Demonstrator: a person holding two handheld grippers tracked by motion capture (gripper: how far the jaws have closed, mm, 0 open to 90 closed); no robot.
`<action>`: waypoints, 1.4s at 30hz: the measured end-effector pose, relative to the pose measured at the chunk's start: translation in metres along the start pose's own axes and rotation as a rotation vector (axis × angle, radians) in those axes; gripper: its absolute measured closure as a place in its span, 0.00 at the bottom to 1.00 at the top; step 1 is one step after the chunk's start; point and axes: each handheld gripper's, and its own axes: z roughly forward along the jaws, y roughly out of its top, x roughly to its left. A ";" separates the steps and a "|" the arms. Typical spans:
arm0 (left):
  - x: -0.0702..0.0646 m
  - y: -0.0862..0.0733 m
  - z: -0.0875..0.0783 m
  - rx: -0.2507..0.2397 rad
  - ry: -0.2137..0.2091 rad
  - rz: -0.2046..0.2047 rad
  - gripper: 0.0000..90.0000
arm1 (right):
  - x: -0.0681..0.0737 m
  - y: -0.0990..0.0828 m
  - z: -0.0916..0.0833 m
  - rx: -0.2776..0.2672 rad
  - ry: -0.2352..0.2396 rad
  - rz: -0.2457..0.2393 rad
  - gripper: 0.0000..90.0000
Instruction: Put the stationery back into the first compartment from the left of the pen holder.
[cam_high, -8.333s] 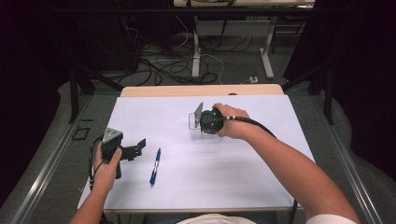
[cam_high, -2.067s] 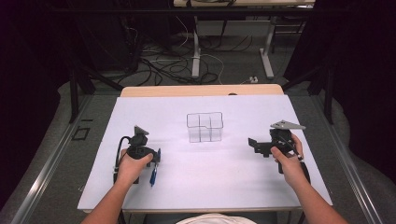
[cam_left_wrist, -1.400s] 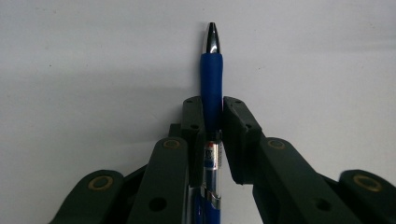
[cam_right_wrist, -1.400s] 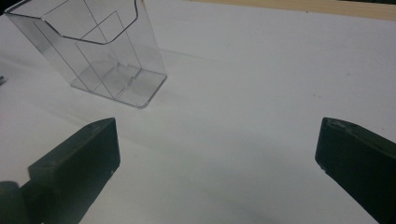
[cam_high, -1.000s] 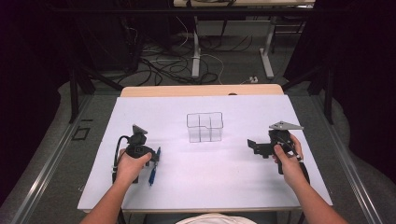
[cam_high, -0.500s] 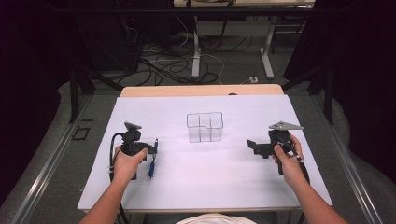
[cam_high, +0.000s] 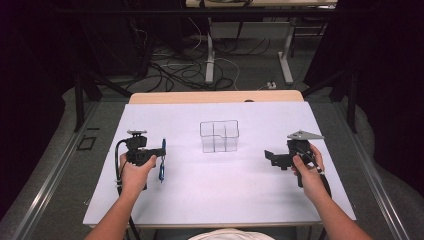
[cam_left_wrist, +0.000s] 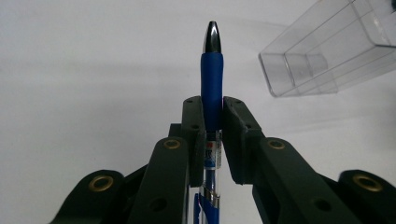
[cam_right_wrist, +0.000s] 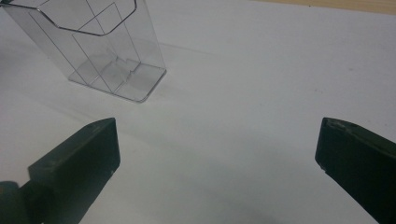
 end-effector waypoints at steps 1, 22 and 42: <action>-0.001 0.000 -0.001 -0.031 0.009 0.007 0.88 | 0.000 0.000 0.000 0.000 -0.001 0.000 0.00; -0.041 0.035 -0.028 -0.333 -0.059 0.071 0.88 | 0.000 0.000 -0.001 -0.005 -0.018 0.009 0.00; -0.088 0.072 -0.020 -0.380 -0.105 0.151 0.88 | -0.002 -0.001 0.000 -0.005 -0.012 0.019 0.00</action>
